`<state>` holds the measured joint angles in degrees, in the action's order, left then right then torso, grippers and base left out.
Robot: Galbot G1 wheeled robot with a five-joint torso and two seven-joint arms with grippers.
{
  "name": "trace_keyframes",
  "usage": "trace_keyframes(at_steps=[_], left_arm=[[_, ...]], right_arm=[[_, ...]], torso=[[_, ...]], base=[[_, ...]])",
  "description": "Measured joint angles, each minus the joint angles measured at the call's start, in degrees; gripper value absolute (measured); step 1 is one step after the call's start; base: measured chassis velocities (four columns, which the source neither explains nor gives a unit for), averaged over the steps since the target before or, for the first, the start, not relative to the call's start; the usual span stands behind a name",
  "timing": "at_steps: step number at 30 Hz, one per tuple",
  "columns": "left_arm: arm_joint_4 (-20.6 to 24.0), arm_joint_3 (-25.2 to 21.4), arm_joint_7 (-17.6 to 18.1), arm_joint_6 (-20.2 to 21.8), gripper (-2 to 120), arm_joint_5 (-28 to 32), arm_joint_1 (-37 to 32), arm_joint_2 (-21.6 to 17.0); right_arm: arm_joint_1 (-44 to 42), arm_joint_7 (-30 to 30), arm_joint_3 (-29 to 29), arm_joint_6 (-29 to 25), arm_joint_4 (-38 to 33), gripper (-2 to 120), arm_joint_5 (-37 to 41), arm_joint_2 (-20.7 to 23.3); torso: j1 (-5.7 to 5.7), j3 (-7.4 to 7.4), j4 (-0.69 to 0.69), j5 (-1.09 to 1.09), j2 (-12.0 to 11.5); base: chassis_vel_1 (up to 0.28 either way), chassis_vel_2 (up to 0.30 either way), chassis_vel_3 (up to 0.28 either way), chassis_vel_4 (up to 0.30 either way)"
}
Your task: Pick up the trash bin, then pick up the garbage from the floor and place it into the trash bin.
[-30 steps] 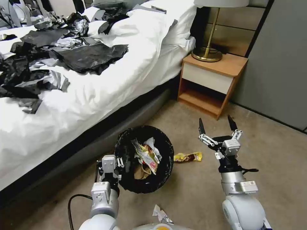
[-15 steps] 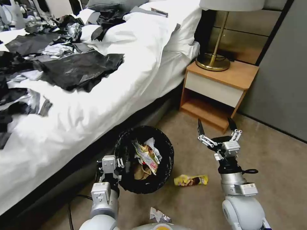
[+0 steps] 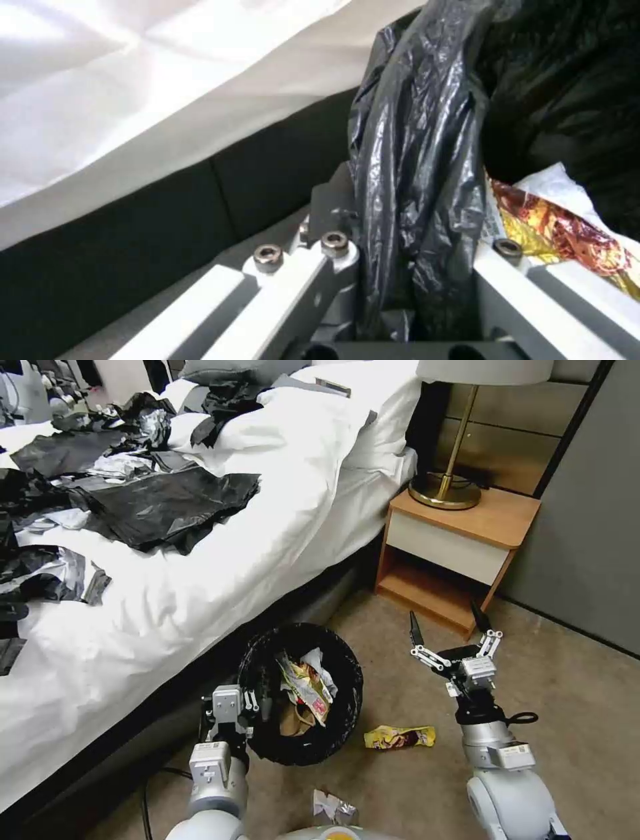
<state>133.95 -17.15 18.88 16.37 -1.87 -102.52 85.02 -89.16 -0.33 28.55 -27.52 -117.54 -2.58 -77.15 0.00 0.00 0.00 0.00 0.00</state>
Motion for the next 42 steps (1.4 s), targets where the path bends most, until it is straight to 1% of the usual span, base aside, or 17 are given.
trace_keyframes(at_steps=[3, 5, 7, 9, 12, 13, 15, 16, 17, 20, 24, 25, 27, 28, 33, 34, 42], left_arm=[[0.0, 0.1, 0.0, 0.0, 2, 0.0, 0.0, 0.0], [-0.1, 0.1, 0.0, 0.0, 2, 0.0, 0.2, 0.0], [-0.1, 0.1, 0.0, 0.0, 2, 0.0, 0.3, 0.0], [-0.1, 0.1, 0.0, 0.0, 2, 0.0, 0.3, -0.1], [-0.2, 0.1, 0.0, 0.0, 2, 0.0, 0.2, -0.1], [-0.2, 0.1, 0.0, 0.0, 2, 0.0, 0.2, -0.1], [-0.2, 0.1, 0.0, -0.1, 2, 0.0, 0.2, -0.1], [-0.2, 0.1, 0.0, -0.1, 2, 0.0, 0.2, -0.1], [-0.2, 0.1, 0.0, -0.1, 2, 0.0, 0.2, -0.1], [-0.2, 0.1, 0.0, -0.1, 2, 0.0, 0.0, -0.1], [-0.3, 0.1, 0.0, -0.1, 2, -0.1, 0.0, -0.1], [-0.5, 0.1, 0.0, -0.1, 2, -0.2, 0.0, 0.0], [-0.5, 0.1, 0.0, -0.1, 2, -0.3, 0.0, 0.0], [-0.6, 0.1, 0.0, -0.1, 2, -0.4, 0.0, 0.1], [-0.8, 0.1, 0.0, 0.0, 2, -0.5, 0.0, 0.2], [-0.8, 0.1, 0.0, 0.0, 2, -0.5, 0.0, 0.2], [-1.3, -0.1, 0.0, 0.3, 2, -0.7, 0.0, 0.3]], right_arm=[[-0.2, 1.4, 0.4, 0.1, 0.4, 100, 0.0, 0.1], [-0.3, 4.4, 1.1, 0.8, 0.9, 100, 0.3, 0.6], [0.5, 9.6, 2.4, 1.9, 2.5, 100, 1.5, 2.1], [0.9, 11.6, 2.9, 2.1, 3.4, 100, 1.8, 2.7], [2.5, 19.4, 4.1, 2.4, 7.6, 100, 1.9, 5.1], [2.5, 19.4, 4.1, 2.4, 7.6, 100, 1.9, 5.1], [3.6, 25.2, 4.3, 2.4, 10.8, 100, 1.5, 6.8], [4.6, 31.2, 4.3, 2.4, 14.0, 100, 0.6, 8.4], [4.6, 31.2, 4.3, 2.4, 14.0, 100, 0.6, 8.4], [6.9, 39.4, 3.9, 2.3, 21.0, 100, -2.7, 10.6], [8.6, 41.7, 3.1, 2.4, 25.4, 100, -4.7, 11.4], [10.5, 43.5, 2.8, 2.4, 29.3, 100, -6.9, 11.6], [10.5, 43.6, 2.8, 2.4, 29.5, 100, -7.0, 11.6], [12.0, 45.1, 2.5, 2.3, 33.0, 100, -8.8, 11.6], [15.7, 48.7, 2.1, 0.6, 40.6, 100, -11.4, 11.0], [15.7, 48.7, 2.1, 0.6, 40.6, 100, -11.4, 11.0], [22.9, 48.3, 1.7, -1.2, 53.4, 100, -12.6, 8.7]], torso=[[0.0, 0.0, 0.0, 0.0, 0.0], [0.0, 0.0, 0.0, 0.0, 0.0], [0.0, 0.0, 0.01, 0.0, 0.0], [0.0, 0.0, 0.0, 0.0, 0.0], [0.0, 0.0, 0.0, -0.01, 0.0], [0.0, 0.0, 0.0, -0.01, 0.0], [0.0, 0.0, 0.0, -0.01, 0.0], [-0.01, 0.0, 0.0, -0.01, 0.0], [-0.01, 0.0, 0.0, -0.01, 0.0], [0.0, 0.0, 0.0, -0.01, 0.0], [0.0, 0.0, 0.0, -0.01, 0.0], [0.0, 0.0, 0.0, -0.01, 0.0], [0.0, 0.0, 0.0, -0.01, 0.0], [0.0, 0.0, 0.0, -0.01, 0.0], [-0.01, 0.0, 0.01, 0.0, 0.0], [-0.01, 0.0, 0.01, 0.0, 0.0], [0.0, 0.0, 0.0, 0.01, 0.0]], base=[[0.0, 0.0, 0.0, 0.0], [0.0, 0.0, 0.0, 0.0], [0.0, 0.0, 0.0, 0.0], [0.0, 0.0, 0.0, 0.0], [0.0, 0.0, 0.0, 0.0], [0.0, 0.0, 0.0, 0.0], [0.0, 0.0, 0.0, 0.0], [0.0, 0.0, 0.0, 0.0], [0.0, 0.0, 0.0, 0.0], [0.0, 0.0, 0.0, 0.0], [0.0, 0.0, 0.0, 0.0], [0.0, 0.0, 0.0, 0.0], [0.0, 0.0, 0.0, 0.0], [0.0, 0.0, 0.0, 0.0], [0.0, 0.0, 0.0, 0.0], [0.0, 0.0, 0.0, 0.0], [0.0, 0.0, 0.0, 0.0]])
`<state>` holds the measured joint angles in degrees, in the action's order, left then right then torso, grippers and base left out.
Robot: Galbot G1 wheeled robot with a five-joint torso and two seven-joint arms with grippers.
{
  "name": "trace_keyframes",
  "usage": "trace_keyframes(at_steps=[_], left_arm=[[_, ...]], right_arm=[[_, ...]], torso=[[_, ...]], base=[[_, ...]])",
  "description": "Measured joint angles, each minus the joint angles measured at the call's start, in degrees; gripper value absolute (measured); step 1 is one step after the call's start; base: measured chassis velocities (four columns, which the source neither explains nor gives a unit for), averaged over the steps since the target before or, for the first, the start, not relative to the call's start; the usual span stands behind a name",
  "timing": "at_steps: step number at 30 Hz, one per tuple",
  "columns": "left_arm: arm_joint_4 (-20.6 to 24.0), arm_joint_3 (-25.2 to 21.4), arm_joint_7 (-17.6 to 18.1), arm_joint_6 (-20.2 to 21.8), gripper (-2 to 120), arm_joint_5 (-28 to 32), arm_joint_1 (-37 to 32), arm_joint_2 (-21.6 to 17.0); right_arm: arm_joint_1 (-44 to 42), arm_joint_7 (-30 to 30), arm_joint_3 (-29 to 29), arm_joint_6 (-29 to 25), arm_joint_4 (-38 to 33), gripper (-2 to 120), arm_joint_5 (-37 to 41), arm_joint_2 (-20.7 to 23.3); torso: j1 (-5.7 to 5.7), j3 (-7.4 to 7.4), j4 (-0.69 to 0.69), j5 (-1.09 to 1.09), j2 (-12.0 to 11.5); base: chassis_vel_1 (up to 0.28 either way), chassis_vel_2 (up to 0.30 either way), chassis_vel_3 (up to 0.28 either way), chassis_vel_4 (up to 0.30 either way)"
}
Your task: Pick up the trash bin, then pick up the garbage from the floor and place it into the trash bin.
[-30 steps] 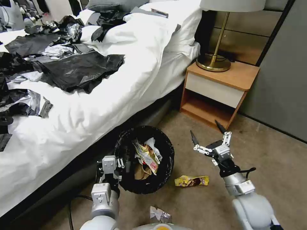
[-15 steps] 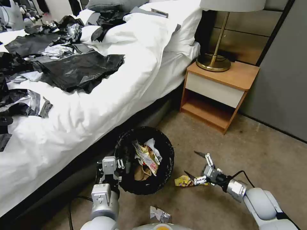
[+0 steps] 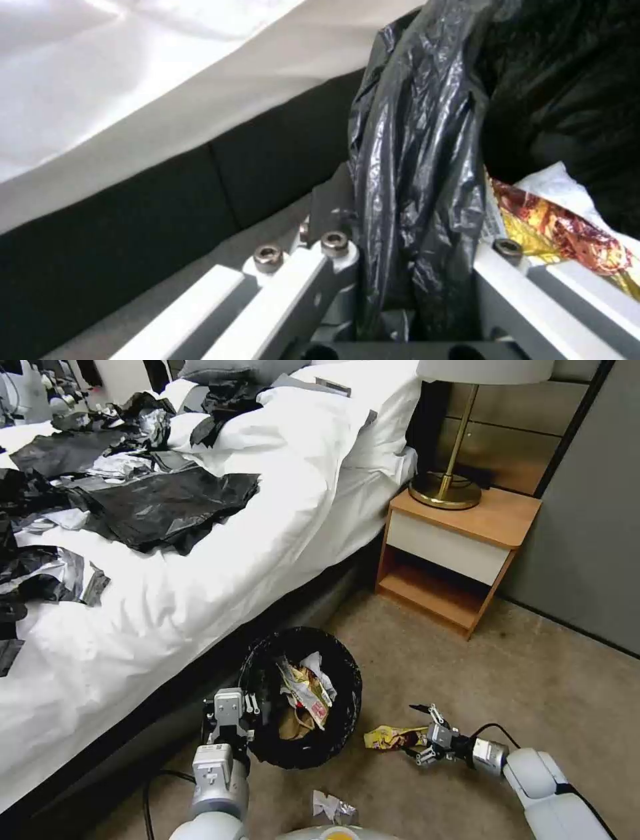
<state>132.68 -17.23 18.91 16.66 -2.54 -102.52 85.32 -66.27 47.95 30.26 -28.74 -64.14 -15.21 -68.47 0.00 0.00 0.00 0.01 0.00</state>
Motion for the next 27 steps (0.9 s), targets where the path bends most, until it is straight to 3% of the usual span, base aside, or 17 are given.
trace_keyframes(at_steps=[16, 27], left_arm=[[-0.6, 0.1, 0.0, 0.0, 2, -0.8, -0.3, 0.7], [-0.5, 0.3, 0.1, 0.0, 2, -0.9, -0.3, 0.8]], right_arm=[[5.5, -5.0, -1.5, -0.7, 11.2, 100, -0.8, -3.2], [2.9, -5.0, -1.6, -0.7, 10.9, 100, -2.0, -4.3]], torso=[[0.0, 0.0, 0.0, -0.01, 0.0], [0.01, 0.0, 0.0, 0.0, 0.0]], base=[[0.0, 0.0, 0.0, 0.0], [0.0, 0.0, 0.0, 0.0]])
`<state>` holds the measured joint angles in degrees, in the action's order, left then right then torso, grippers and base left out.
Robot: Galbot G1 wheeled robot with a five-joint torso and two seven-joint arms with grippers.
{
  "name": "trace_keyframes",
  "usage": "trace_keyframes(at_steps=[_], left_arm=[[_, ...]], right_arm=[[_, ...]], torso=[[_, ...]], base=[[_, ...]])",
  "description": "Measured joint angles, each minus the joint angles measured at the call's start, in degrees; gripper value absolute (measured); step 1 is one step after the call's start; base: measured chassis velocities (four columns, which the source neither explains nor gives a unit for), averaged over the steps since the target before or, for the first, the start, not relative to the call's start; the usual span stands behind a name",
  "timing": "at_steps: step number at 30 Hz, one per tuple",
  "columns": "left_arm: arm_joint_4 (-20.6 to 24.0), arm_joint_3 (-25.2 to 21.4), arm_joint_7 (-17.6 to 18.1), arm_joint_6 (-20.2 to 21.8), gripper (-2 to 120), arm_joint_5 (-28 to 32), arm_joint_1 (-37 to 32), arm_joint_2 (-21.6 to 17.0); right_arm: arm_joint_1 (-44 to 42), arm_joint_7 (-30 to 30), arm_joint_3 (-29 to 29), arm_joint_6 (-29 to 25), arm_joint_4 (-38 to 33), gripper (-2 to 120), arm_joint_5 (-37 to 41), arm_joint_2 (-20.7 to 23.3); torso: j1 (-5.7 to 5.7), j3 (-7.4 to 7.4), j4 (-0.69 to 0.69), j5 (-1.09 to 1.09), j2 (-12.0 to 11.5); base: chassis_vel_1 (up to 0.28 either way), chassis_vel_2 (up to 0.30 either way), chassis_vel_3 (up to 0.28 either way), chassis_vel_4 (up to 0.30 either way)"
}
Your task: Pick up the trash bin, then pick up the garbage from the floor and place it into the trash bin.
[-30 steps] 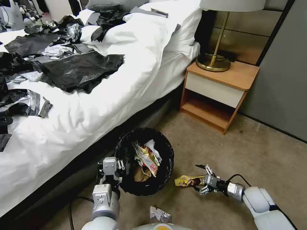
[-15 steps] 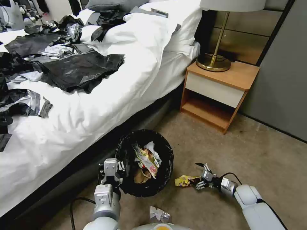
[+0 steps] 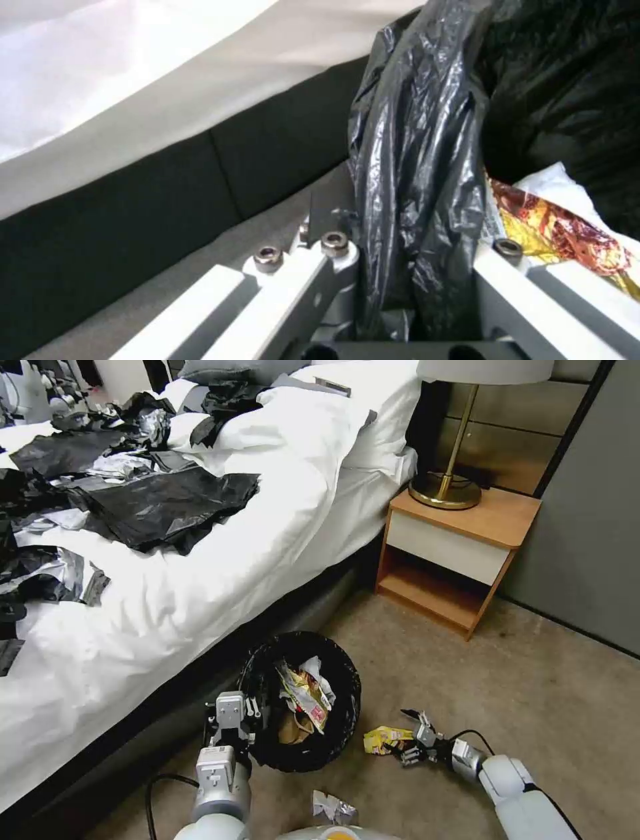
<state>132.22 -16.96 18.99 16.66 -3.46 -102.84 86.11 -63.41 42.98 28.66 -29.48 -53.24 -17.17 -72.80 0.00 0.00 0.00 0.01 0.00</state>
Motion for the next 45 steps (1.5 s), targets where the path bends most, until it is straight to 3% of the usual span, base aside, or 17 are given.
trace_keyframes(at_steps=[9, 15, 21, 27, 37, 42, 45], left_arm=[[0.2, 0.2, 0.0, -0.1, 2, 0.0, 0.0, 0.0], [0.4, 0.2, 0.0, -0.3, 2, -0.1, -0.2, -0.1], [0.4, 0.4, 0.0, -0.3, 2, -0.1, -0.2, -0.1], [0.4, 0.6, 0.0, -0.4, 2, -0.3, -0.2, -0.1], [0.4, 0.6, 0.0, -0.4, 2, -0.1, 0.1, -0.5], [0.3, 0.7, 0.0, -0.4, 2, 0.1, 0.4, -0.6], [0.3, 0.5, 0.0, -0.3, 2, 0.5, 0.6, -0.9]], right_arm=[[-1.8, 0.2, 0.9, -0.1, 0.2, 97, -0.7, -0.8], [-2.3, 0.5, 1.8, -1.0, 1.5, 73, -0.4, -1.0], [-2.4, 0.3, 2.3, -1.1, 1.4, 59, 0.2, -0.7], [-2.6, -0.4, 2.4, -1.0, 0.9, 44, 0.3, -0.5], [-5.3, -0.8, 1.9, -0.7, -5.3, 6, 2.3, 0.5], [-6.6, -0.5, 1.5, -0.5, -8.2, 0, 5.3, 0.8], [-8.3, -0.9, 0.9, -0.5, -13.4, 0, 10.9, 1.1]], torso=[[0.0, 0.0, 0.01, 0.01, 0.0], [0.0, 0.0, 0.01, 0.0, 0.0], [0.0, -0.01, -0.05, -0.05, 0.0], [0.0, 0.0, -0.01, -0.02, 0.0], [0.0, 0.0, 0.01, 0.01, 0.0], [0.0, 0.0, 0.0, 0.0, 0.0], [0.0, 0.0, 0.0, 0.0, 0.0]], base=[[0.0, 0.0, 0.0, 0.0], [0.0, 0.0, 0.0, 0.0], [0.0, 0.0, 0.0, 0.0], [0.0, 0.0, 0.0, 0.0], [0.0, 0.0, 0.0, 0.0], [0.0, 0.0, 0.0, 0.0], [0.0, 0.0, 0.0, 0.0]])
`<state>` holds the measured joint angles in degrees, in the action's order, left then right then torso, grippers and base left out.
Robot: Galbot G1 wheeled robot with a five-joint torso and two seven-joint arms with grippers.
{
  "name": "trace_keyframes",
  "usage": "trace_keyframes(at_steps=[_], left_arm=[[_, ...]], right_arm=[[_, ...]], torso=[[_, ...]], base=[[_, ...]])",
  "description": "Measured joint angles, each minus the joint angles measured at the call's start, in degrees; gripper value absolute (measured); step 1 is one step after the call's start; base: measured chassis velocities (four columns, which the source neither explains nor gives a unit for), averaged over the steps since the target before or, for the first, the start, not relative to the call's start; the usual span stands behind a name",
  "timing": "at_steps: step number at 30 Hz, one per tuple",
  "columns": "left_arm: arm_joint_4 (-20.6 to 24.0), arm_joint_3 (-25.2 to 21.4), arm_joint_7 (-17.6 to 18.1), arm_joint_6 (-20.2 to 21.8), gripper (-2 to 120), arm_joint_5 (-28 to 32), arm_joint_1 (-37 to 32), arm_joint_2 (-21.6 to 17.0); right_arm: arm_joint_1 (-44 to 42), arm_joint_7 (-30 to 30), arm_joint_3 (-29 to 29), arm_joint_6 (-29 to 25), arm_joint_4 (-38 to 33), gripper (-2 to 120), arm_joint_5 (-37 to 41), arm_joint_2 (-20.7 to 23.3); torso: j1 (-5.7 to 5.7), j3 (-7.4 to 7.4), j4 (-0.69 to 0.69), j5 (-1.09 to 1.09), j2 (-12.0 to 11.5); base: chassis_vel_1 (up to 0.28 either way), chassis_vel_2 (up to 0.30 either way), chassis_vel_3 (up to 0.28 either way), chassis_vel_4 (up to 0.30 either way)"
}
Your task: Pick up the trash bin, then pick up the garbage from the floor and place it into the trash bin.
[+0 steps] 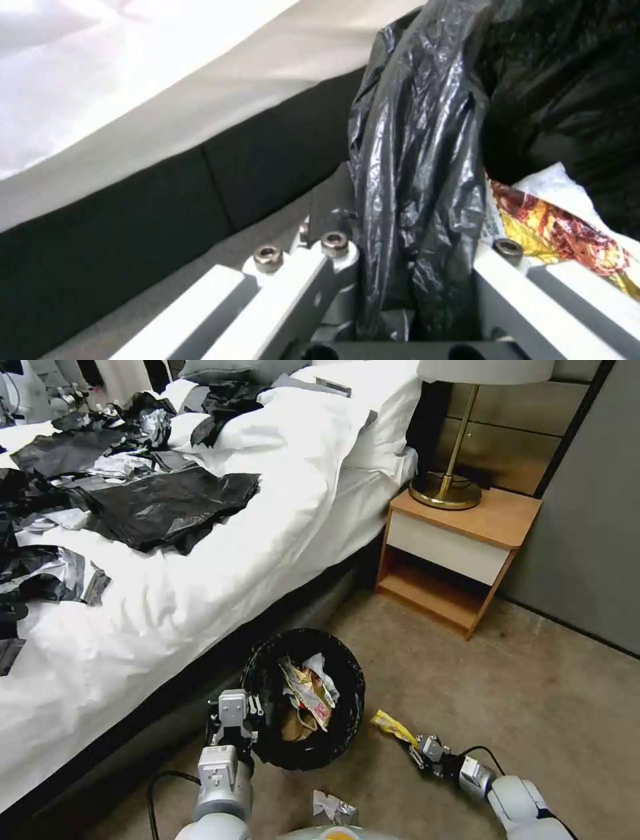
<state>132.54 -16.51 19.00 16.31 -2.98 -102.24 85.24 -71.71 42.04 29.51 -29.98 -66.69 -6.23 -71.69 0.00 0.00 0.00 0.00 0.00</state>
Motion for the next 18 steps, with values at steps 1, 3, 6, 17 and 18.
trace_keyframes(at_steps=[1, 3, 6, 17, 18], left_arm=[[0.0, 0.0, 0.0, 0.0, 2, 0.0, 0.0, 0.0], [0.0, -0.1, 0.0, 0.1, 2, 0.1, 0.1, 0.0], [-0.1, -0.1, 0.0, 0.1, 2, 0.1, 0.1, 0.0], [-0.4, 0.3, -0.1, 0.7, 2, 0.9, 0.2, 0.0], [-0.5, 0.4, -0.1, 0.7, 2, 0.8, 0.2, 0.1]], right_arm=[[0.0, 0.0, 0.0, 0.0, 0.0, 0, 0.0, 0.0], [-1.2, -0.3, -0.5, -0.1, -4.8, 0, 5.3, 0.0], [-2.6, -0.9, -0.8, -0.2, -9.9, 0, 8.9, 0.1], [-7.0, -7.9, -2.7, 3.1, -39.6, 0, 18.1, 1.6], [-6.9, -11.8, -3.5, 4.4, -45.3, 0, 19.5, 1.7]], torso=[[0.0, 0.0, 0.0, 0.0, 0.0], [0.0, 0.0, 0.0, -0.01, 0.0], [0.0, 0.0, -0.02, 0.0, 0.0], [0.0, 0.0, -0.01, 0.01, 0.0], [0.0, 0.0, 0.0, 0.01, 0.0]], base=[[0.0, 0.0, 0.0, 0.0], [0.0, 0.0, 0.0, 0.0], [0.0, 0.0, 0.0, 0.0], [0.0, 0.0, 0.0, 0.0], [0.0, 0.0, 0.0, 0.0]])
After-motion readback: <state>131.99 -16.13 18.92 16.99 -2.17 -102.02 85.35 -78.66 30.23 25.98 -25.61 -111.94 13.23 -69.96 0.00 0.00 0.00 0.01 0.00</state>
